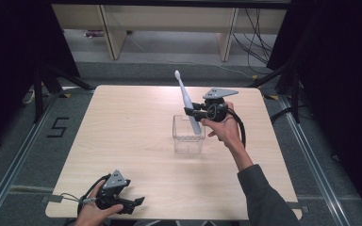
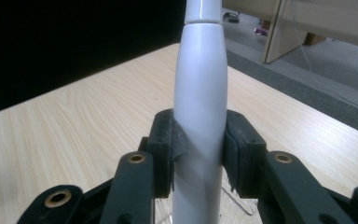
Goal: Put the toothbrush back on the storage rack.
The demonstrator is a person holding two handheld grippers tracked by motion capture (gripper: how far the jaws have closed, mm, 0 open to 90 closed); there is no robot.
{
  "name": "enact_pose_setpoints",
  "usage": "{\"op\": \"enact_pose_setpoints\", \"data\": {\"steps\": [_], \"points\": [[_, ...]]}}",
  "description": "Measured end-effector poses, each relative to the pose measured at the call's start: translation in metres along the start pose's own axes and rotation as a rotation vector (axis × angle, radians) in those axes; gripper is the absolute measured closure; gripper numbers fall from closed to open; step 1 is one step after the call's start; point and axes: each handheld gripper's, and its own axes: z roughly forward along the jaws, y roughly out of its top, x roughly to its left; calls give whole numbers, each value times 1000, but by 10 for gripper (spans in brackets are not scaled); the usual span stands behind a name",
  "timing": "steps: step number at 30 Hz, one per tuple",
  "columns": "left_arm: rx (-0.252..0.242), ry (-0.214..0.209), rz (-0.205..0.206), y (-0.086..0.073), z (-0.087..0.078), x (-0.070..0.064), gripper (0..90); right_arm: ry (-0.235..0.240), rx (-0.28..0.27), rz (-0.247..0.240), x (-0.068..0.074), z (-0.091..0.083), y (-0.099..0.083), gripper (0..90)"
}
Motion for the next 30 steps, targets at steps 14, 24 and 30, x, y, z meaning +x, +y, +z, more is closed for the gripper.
{"op": "enact_pose_setpoints", "data": {"steps": [14,24,30], "points": [[3,-3,7,0,0,0,149,-7,115,-50,1,26,-13,666],[10,1,11,0,0,0,149,-22,189,-53,2,38,-23,666],[14,8,17,0,-1,1,149,-38,223,-32,3,42,-26,666]]}}
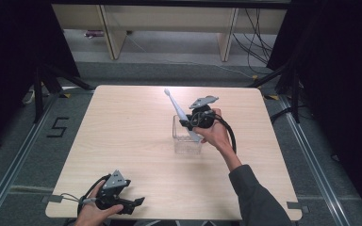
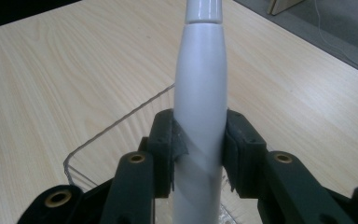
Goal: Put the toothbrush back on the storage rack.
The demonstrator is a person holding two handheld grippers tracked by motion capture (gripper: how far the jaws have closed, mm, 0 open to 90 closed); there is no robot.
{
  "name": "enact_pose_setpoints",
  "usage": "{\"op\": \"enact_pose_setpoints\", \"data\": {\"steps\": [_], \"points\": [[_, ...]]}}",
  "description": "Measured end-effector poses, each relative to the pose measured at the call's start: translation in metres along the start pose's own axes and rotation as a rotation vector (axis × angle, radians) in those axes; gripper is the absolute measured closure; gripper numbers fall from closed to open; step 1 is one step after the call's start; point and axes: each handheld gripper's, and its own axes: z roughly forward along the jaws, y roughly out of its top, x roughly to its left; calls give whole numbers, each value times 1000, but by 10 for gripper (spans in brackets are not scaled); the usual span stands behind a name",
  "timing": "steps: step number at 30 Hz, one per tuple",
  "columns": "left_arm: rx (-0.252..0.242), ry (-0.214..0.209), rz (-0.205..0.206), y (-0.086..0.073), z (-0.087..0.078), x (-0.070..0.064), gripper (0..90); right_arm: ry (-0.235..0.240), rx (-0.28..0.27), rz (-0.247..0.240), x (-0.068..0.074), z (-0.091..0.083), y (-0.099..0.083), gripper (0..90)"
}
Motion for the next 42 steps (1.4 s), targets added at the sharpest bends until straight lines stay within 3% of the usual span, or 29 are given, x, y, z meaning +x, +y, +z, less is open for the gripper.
{"op": "enact_pose_setpoints", "data": {"steps": [1,5,7,10,11,13,14,15,21,24,25,28,31,35,39,42], "points": [[0,0,0,0,0,0,149,-4,-4,-25,-1,1,0,666],[-4,0,3,0,0,-1,149,0,14,-22,0,2,-2,666],[-15,-8,-14,0,1,-2,149,-11,-5,-52,-1,5,-3,666],[3,6,-4,0,0,0,149,10,41,-43,0,6,-3,666],[0,-2,1,0,0,0,149,-6,25,-24,2,8,-4,666],[-14,-12,-13,0,1,-2,149,2,50,-45,2,8,-4,665],[-14,-12,-13,0,1,-2,149,0,39,-44,3,11,-4,665],[-13,-11,-12,0,0,-1,149,8,62,-32,4,9,-4,665],[-14,-13,-11,0,0,-2,149,-6,62,-52,3,13,-4,665],[-20,-7,-8,0,0,-1,149,-16,92,-20,5,14,-5,665],[-19,-5,-7,0,0,-1,149,1,92,-58,3,14,-4,665],[-12,-5,-10,0,0,-1,149,5,79,-61,3,17,-5,665],[4,8,0,0,0,0,149,9,106,-67,3,18,-4,665],[-14,-24,-20,0,1,-3,149,14,121,-53,3,20,-5,664],[-8,-27,-23,0,1,-2,149,-6,123,-61,4,22,-5,664],[-6,-27,-25,0,1,-2,149,6,148,-66,3,23,-6,664]]}}
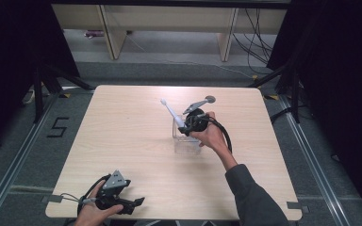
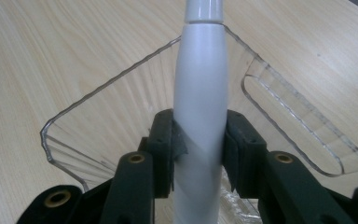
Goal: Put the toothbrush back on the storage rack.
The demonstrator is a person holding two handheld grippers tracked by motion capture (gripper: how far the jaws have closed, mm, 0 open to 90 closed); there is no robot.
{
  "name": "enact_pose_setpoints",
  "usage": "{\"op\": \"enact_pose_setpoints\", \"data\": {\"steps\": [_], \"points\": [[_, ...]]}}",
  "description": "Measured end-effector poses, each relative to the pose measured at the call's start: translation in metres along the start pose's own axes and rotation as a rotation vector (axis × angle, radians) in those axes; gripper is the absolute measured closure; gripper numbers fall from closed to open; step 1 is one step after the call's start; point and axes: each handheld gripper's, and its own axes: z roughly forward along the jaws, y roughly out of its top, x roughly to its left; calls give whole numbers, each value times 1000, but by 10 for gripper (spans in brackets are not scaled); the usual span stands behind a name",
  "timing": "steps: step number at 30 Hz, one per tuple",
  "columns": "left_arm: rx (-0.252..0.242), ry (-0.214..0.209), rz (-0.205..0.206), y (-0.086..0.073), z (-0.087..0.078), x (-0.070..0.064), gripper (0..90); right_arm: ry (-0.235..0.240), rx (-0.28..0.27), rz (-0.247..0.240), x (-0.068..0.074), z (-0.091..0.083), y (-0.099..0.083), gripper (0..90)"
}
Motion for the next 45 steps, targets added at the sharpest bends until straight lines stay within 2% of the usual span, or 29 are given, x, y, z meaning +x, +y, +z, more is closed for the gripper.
{"op": "enact_pose_setpoints", "data": {"steps": [2,3,4,6,8,9,11,12,14,15,16,17,18,19,22,24,25,29,30,31,33,34,35,36,37,40,41,44,45], "points": [[0,0,0,0,0,0,149,1,-7,2,1,1,0,664],[-5,18,15,0,0,1,149,-9,-3,7,2,1,0,664],[-9,14,11,0,0,0,149,3,17,14,2,1,0,664],[1,15,22,0,-1,1,149,-1,20,15,3,1,0,664],[-10,14,14,0,0,1,149,-2,21,20,4,2,0,664],[-9,15,15,0,0,1,149,-10,56,65,7,1,0,663],[-1,15,20,0,-1,1,149,-17,58,62,7,0,0,662],[2,15,22,0,-1,1,149,-4,39,30,5,2,0,662],[2,15,22,0,-1,1,149,1,46,42,6,2,0,658],[-8,14,13,0,0,0,149,-7,62,78,7,0,1,624],[-8,14,13,0,0,0,149,-7,62,78,7,0,1,624],[-5,1,-1,0,0,0,149,-13,58,68,7,-2,2,611],[-5,1,-1,0,0,0,149,-12,51,83,8,-2,1,611],[3,6,22,0,-1,1,149,-8,31,20,4,-3,2,602],[-11,11,19,0,0,1,149,-14,-15,35,5,-9,3,547],[2,17,36,1,0,2,149,-14,-27,33,5,-12,3,545],[-1,27,46,1,0,3,149,-19,-62,28,5,-18,5,524],[-11,15,20,0,1,1,149,-23,-87,26,5,-31,7,510],[-11,15,20,0,1,1,149,-23,-87,26,5,-31,7,510],[0,26,43,1,0,2,149,-32,-108,25,6,-37,6,495],[-2,22,39,1,0,2,149,-27,-96,46,6,-43,6,486],[-12,14,19,0,1,1,149,-25,-116,34,6,-44,6,479],[-9,13,21,1,1,1,149,-28,-116,56,7,-47,5,472],[-9,16,21,1,1,1,149,-41,-120,50,6,-49,5,469],[-11,15,23,0,1,1,149,-53,-155,32,5,-48,4,464],[-1,25,41,1,0,2,149,-42,-148,31,3,-52,3,451],[-10,16,21,1,1,1,149,-53,-155,34,3,-54,1,430],[-11,17,21,0,1,1,149,-48,-164,39,2,-57,0,412],[-10,16,21,1,1,1,149,-66,-176,37,3,-60,-1,391]]}}
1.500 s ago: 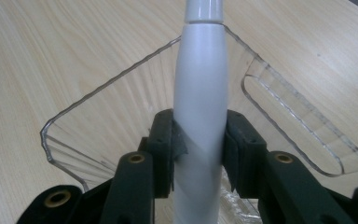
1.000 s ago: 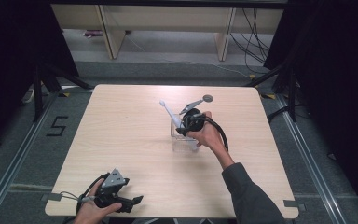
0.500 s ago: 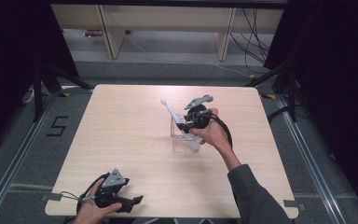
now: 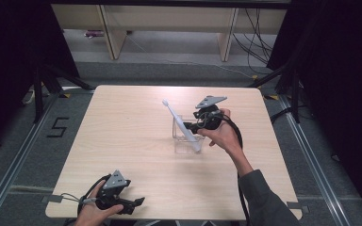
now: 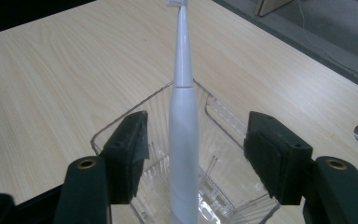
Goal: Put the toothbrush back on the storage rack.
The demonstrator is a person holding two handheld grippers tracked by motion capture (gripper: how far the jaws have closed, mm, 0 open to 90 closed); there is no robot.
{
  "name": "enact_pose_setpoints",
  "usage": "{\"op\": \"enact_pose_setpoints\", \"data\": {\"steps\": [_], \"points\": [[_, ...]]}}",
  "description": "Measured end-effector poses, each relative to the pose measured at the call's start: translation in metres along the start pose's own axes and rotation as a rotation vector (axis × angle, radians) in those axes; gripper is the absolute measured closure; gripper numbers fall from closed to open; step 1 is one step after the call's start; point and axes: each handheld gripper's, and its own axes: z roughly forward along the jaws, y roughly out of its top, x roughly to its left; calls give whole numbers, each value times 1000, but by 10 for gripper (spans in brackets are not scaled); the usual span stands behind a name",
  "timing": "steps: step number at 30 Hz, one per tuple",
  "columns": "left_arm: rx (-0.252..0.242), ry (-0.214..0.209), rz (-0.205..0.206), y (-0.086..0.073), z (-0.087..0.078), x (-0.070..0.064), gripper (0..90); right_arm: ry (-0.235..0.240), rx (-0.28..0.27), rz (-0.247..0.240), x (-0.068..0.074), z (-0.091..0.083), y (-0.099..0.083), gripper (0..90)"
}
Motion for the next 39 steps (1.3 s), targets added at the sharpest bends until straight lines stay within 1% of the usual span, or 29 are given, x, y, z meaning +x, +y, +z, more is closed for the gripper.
{"op": "enact_pose_setpoints", "data": {"steps": [1,2,5,6,7,8,9,11,12,13,15,16,17,18,19,20,25,26,27,28,29,30,33,34,35,36,37,38,39], "points": [[0,0,0,0,0,0,149,0,0,0,0,0,0,391],[0,1,0,0,0,0,149,10,6,21,1,-4,-1,369],[0,0,1,0,0,0,149,6,3,17,1,-7,-2,343],[-1,0,1,0,0,0,149,-1,0,33,2,-11,-3,323],[-1,0,1,0,0,0,149,-1,0,33,2,-11,-3,323],[0,2,1,0,0,0,149,3,0,35,3,-15,-5,309],[0,1,1,0,0,0,149,-12,-21,28,3,-15,-6,300],[0,2,1,0,0,0,149,-3,-12,33,4,-18,-6,298],[7,14,19,0,-1,2,149,-6,-24,24,4,-21,-7,298],[7,15,23,1,-1,2,149,-8,-29,22,5,-23,-8,298],[6,15,21,1,-1,2,149,-4,-33,18,5,-24,-9,296],[7,13,17,0,-1,2,149,-18,-47,14,6,-26,-10,288],[7,13,17,0,-1,2,149,-17,-31,24,7,-29,-11,288],[-1,5,0,0,0,1,149,-15,-44,8,7,-28,-12,288],[5,14,18,0,-1,2,149,-26,-45,4,7,-30,-13,288],[6,15,21,1,-1,2,149,-22,-47,15,7,-31,-15,288],[6,16,22,1,-1,2,149,-23,-40,21,9,-36,-19,286],[5,16,21,1,-1,2,149,-29,-50,15,9,-38,-21,285],[6,17,20,1,-1,2,149,-25,-45,25,11,-39,-22,284],[6,16,21,0,-1,2,149,-34,-56,23,12,-40,-24,284],[6,16,21,0,-1,2,149,-34,-56,23,12,-40,-24,284],[-3,5,-1,0,0,1,149,-31,-64,6,12,-41,-27,284],[-2,4,-3,0,0,0,149,-24,-53,14,15,-43,-30,282],[-2,5,2,0,0,1,149,-31,-63,3,16,-46,-33,282],[-2,5,-2,0,0,1,149,-28,-67,17,17,-47,-34,281],[-3,6,-2,0,0,1,149,-33,-63,-3,16,-48,-34,280],[-3,6,-4,0,0,1,149,-24,-63,12,18,-49,-36,279],[-3,5,-3,0,0,1,149,-23,-72,3,17,-49,-37,277],[-2,5,-2,0,0,1,149,-25,-62,13,18,-50,-38,275]]}}
